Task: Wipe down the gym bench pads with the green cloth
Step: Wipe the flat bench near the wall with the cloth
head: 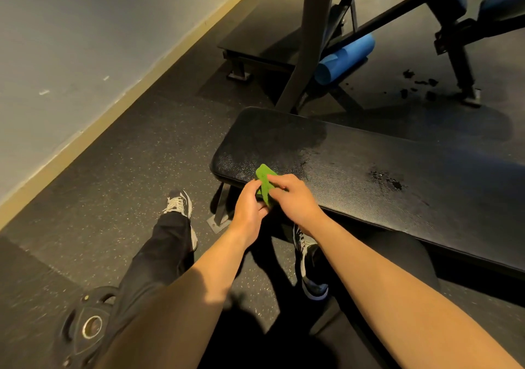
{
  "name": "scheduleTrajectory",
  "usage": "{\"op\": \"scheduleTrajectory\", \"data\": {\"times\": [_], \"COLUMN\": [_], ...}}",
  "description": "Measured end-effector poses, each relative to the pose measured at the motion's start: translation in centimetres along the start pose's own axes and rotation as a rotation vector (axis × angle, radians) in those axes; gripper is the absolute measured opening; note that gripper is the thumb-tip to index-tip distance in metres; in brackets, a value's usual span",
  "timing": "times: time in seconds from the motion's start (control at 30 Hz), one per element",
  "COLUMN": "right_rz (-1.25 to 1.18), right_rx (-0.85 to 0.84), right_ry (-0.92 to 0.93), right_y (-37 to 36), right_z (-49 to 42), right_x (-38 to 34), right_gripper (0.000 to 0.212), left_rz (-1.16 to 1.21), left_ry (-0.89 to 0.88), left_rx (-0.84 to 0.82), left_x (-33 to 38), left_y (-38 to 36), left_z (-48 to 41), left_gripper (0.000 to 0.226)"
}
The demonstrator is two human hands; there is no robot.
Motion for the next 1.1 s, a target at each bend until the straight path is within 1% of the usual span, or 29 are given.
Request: {"op": "scheduleTrajectory", "data": {"times": [0.03,0.07,0.1,0.2,0.27,0.33,0.4,0.47,0.5,0.53,0.6,0.63,0.67,0.73,0.8,0.87,0.9,0.93,1.0,1.03,1.07,1.1], "right_rz": [0.198,0.338,0.411,0.459,0.522,0.631,0.73,0.781,0.793,0.807,0.823,0.817,0.806,0.761,0.713,0.677,0.645,0.616,0.634,0.671,0.693,0.69], "right_rx": [0.02,0.039,0.065,0.135,0.145,0.196,0.306,0.445,0.493,0.508,0.494,0.474,0.449,0.402,0.33,0.257,0.209,0.163,0.07,0.033,0.014,0.014], "right_ry": [0.081,0.138,0.149,0.143,0.2,0.262,0.275,0.202,0.165,0.144,0.159,0.154,0.141,0.144,0.159,0.197,0.213,0.231,0.299,0.343,0.39,0.427], "right_y": [-0.5,-0.8,-1.1,-1.0,-1.2,-1.3,-0.8,-0.5,-0.8,-1.6,-3.7,-4.6,-5.1,-6.0,-7.1,-8.8,-10.0,-11.1,-13.5,-14.4,-14.8,-14.8], "right_z": [-0.3,-0.5,-0.7,-1.5,-2.3,-3.1,-4.1,-5.2,-5.5,-5.8,-6.6,-7.3,-8.2,-10.0,-11.7,-13.5,-14.5,-15.5,-16.9,-17.1,-17.1,-17.0], "right_x": [0.2,0.5,0.9,1.5,1.6,1.6,1.8,2.2,2.3,2.4,2.2,2.0,1.7,1.2,0.6,-0.3,-0.9,-1.7,-3.0,-3.4,-3.5,-3.4], "right_gripper": [0.034,0.036,0.036,0.043,0.047,0.05,0.052,0.049,0.045,0.041,0.034,0.032,0.031,0.034,0.036,0.036,0.033,0.028,0.022,0.022,0.022,0.021], "left_rz": [0.016,-0.007,-0.039,-0.089,-0.161,-0.356,-0.595,-0.813,-0.936,-1.029,-1.053,-1.022,-1.0,-0.979,-0.931,-0.9,-0.904,-0.899,-0.836,-0.812,-0.792,-0.791], "left_ry": [0.0,-0.013,-0.027,-0.017,-0.011,-0.061,-0.194,-0.401,-0.461,-0.442,-0.275,-0.224,-0.218,-0.264,-0.29,-0.309,-0.334,-0.369,-0.443,-0.471,-0.487,-0.467], "left_rx": [-0.027,-0.04,-0.025,0.061,0.049,0.01,0.01,0.083,0.135,0.192,0.235,0.211,0.185,0.169,0.172,0.158,0.146,0.138,0.142,0.143,0.147,0.15], "left_x": [-0.3,-0.4,-0.5,-0.6,-0.6,0.0,1.1,2.6,3.0,3.0,2.2,1.7,1.5,1.6,1.6,1.4,1.6,1.9,3.0,3.4,3.7,3.5], "left_y": [0.0,-0.1,0.2,1.2,1.4,1.2,1.6,3.1,4.1,5.5,8.1,9.1,9.6,10.6,11.2,11.8,12.1,12.4,12.3,12.2,11.9,12.0], "left_z": [-0.1,-0.2,-0.4,-1.4,-2.2,-3.3,-4.6,-6.2,-6.9,-7.6,-8.9,-9.3,-9.6,-10.1,-10.5,-10.8,-11.0,-11.2,-11.3,-11.2,-11.1,-11.1], "left_gripper": [0.031,0.03,0.028,0.023,0.023,0.022,0.023,0.037,0.042,0.047,0.061,0.068,0.074,0.081,0.084,0.082,0.077,0.066,0.026,0.017,0.015,0.013]}}
Point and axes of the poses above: each hand's wrist, its own z-axis away from the middle knuckle, its own y-axis out of the back of the hand, x = y × z, the point moved 6 cm from there along -z, towards the middle knuckle, and after that the axes turned 11 degrees about -y, right-handed, at the moved point
